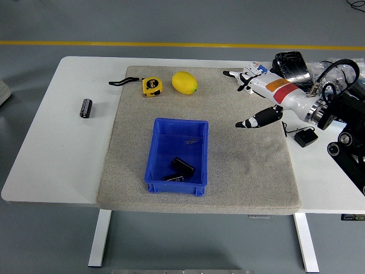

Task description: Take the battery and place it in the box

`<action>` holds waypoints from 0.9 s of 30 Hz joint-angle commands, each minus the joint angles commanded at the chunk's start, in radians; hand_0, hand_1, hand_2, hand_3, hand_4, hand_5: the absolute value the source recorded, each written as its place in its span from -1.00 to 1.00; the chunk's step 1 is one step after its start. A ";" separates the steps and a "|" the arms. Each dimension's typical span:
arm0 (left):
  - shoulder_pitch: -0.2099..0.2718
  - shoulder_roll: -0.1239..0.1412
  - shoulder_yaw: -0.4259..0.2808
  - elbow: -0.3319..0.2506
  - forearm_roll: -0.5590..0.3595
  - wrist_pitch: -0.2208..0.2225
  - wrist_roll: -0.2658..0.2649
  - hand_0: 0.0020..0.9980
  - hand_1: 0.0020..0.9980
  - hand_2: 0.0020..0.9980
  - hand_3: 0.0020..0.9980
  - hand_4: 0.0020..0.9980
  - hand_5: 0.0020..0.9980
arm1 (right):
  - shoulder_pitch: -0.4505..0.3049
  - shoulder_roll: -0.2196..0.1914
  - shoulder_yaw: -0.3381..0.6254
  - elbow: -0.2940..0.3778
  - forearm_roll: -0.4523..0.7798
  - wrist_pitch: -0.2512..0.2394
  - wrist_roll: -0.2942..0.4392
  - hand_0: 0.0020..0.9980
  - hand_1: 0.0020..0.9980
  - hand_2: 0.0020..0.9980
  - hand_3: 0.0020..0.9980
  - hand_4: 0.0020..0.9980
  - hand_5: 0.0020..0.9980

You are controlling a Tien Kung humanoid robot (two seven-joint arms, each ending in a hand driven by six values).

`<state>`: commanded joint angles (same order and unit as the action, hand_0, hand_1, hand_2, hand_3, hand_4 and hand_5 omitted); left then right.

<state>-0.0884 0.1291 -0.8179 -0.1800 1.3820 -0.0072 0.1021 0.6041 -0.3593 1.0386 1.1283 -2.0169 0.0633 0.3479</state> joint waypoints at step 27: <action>-0.007 -0.011 0.009 0.000 0.011 0.018 0.005 0.30 0.34 0.48 0.41 0.31 0.49 | -0.405 0.163 0.410 0.148 1.091 0.027 -0.210 0.70 0.66 0.77 0.84 1.00 0.60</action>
<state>-0.0956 0.1176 -0.8093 -0.1800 1.3935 0.0111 0.1073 0.1987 -0.1968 1.4483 1.2765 -0.9257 0.0900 0.1375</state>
